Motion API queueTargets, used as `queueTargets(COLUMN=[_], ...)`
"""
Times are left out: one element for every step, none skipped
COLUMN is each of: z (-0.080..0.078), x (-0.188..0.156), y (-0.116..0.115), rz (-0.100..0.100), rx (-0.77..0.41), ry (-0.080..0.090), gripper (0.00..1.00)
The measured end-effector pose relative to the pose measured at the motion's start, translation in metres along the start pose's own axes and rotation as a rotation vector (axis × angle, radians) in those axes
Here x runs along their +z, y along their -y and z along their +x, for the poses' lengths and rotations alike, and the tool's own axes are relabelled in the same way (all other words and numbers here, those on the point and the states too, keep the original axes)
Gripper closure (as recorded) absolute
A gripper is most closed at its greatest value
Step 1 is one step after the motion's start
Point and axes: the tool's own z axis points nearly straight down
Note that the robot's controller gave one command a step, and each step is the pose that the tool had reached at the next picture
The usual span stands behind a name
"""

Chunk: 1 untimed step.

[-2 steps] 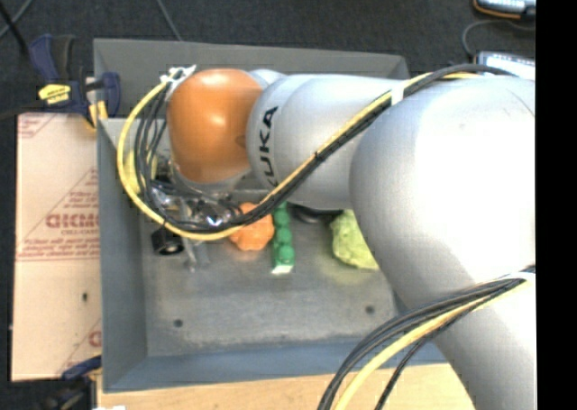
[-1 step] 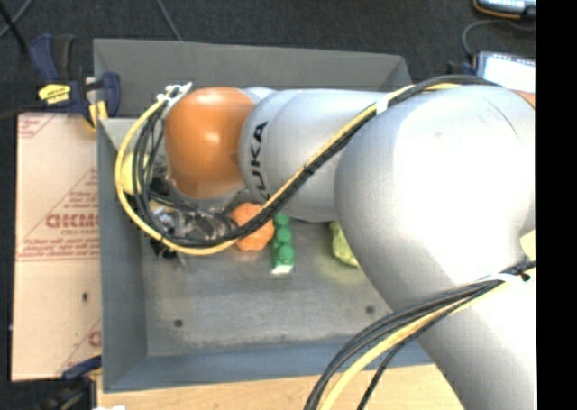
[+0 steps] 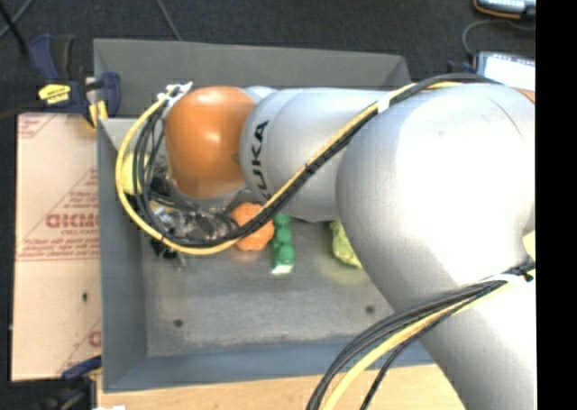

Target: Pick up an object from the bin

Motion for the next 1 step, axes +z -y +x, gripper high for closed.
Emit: queueTargets(z=[0.0013], x=[-0.0069], y=[-0.0004], rz=[-0.001], rx=[0.0], ry=[-0.003], gripper=[1.0])
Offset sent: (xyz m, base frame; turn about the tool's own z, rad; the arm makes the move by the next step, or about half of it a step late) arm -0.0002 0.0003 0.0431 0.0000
